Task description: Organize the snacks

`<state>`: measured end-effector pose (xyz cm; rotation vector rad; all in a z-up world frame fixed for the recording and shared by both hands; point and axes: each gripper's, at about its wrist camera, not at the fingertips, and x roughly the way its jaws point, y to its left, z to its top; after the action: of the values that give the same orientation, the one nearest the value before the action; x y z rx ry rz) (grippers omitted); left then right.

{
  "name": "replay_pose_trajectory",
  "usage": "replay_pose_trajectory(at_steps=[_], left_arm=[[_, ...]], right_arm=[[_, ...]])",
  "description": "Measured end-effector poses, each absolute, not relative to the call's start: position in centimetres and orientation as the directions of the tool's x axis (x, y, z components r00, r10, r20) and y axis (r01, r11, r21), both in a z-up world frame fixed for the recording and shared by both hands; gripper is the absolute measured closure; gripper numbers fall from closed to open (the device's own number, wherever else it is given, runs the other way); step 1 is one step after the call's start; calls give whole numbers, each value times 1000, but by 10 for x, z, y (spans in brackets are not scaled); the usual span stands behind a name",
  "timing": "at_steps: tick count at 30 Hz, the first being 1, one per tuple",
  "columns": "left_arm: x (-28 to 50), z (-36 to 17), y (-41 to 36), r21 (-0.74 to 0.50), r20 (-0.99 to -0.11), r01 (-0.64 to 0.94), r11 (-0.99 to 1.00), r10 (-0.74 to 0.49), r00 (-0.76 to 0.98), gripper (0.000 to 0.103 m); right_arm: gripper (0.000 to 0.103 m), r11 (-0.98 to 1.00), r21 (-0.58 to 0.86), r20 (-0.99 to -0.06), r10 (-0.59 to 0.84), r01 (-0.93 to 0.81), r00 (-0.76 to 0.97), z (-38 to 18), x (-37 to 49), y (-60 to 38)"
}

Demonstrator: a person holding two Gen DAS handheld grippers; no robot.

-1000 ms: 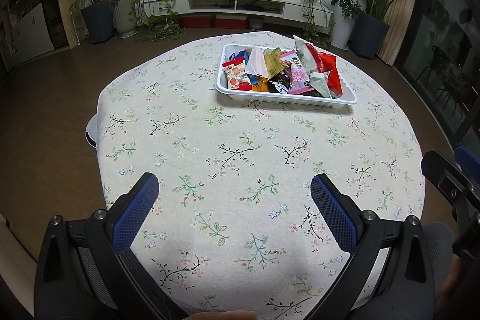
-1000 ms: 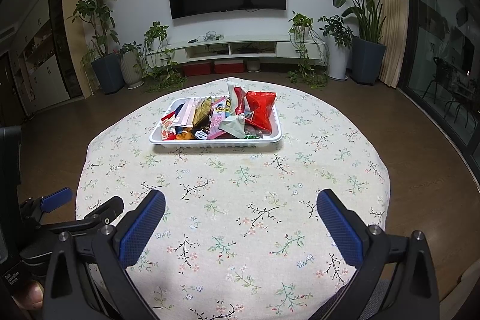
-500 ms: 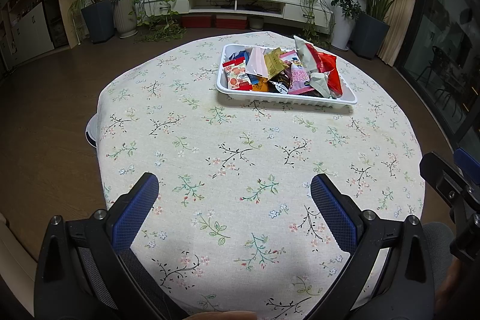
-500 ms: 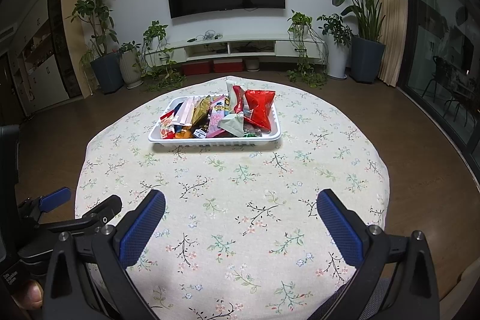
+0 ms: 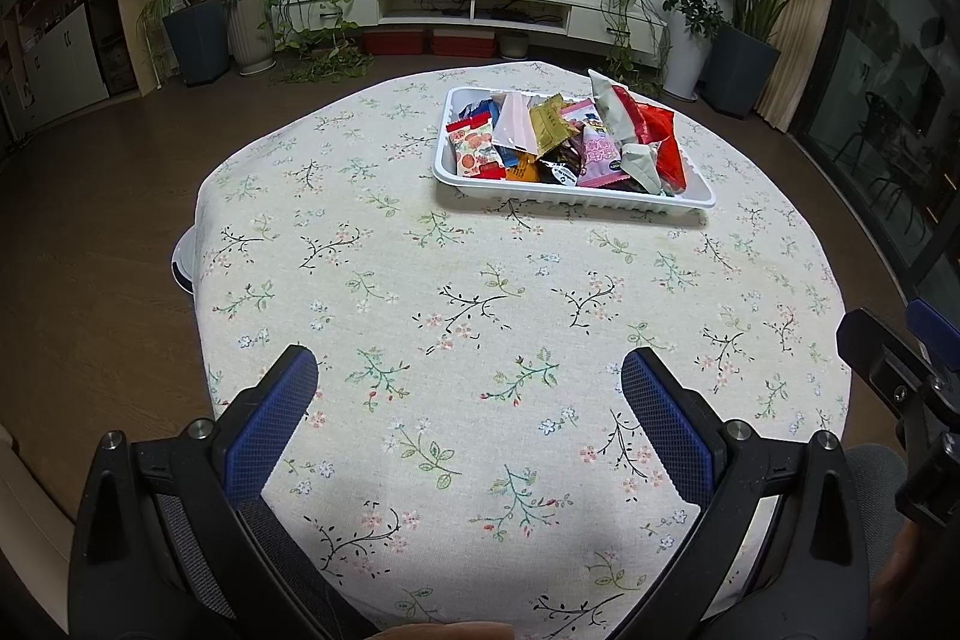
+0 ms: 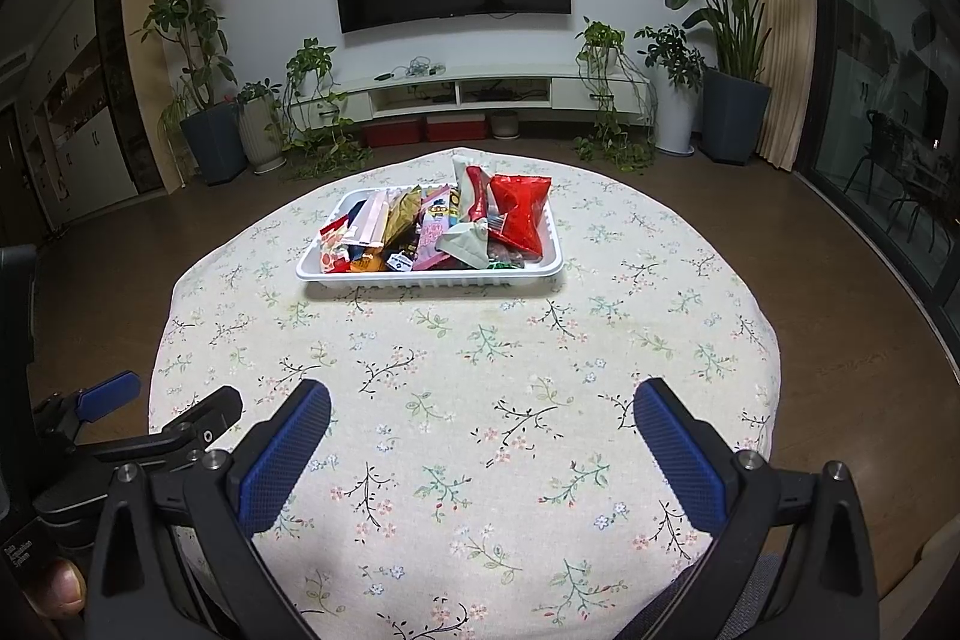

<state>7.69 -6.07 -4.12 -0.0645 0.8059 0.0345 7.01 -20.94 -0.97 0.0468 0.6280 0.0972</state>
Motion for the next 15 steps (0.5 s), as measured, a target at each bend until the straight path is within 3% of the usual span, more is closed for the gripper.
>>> replay_pose_trajectory(at_steps=[15], left_arm=[[74,-48,-59,-48,-725,-58,997,5,688,0]], right_arm=[[0,995,72,-591,103,-75,800,-15,67,-211]])
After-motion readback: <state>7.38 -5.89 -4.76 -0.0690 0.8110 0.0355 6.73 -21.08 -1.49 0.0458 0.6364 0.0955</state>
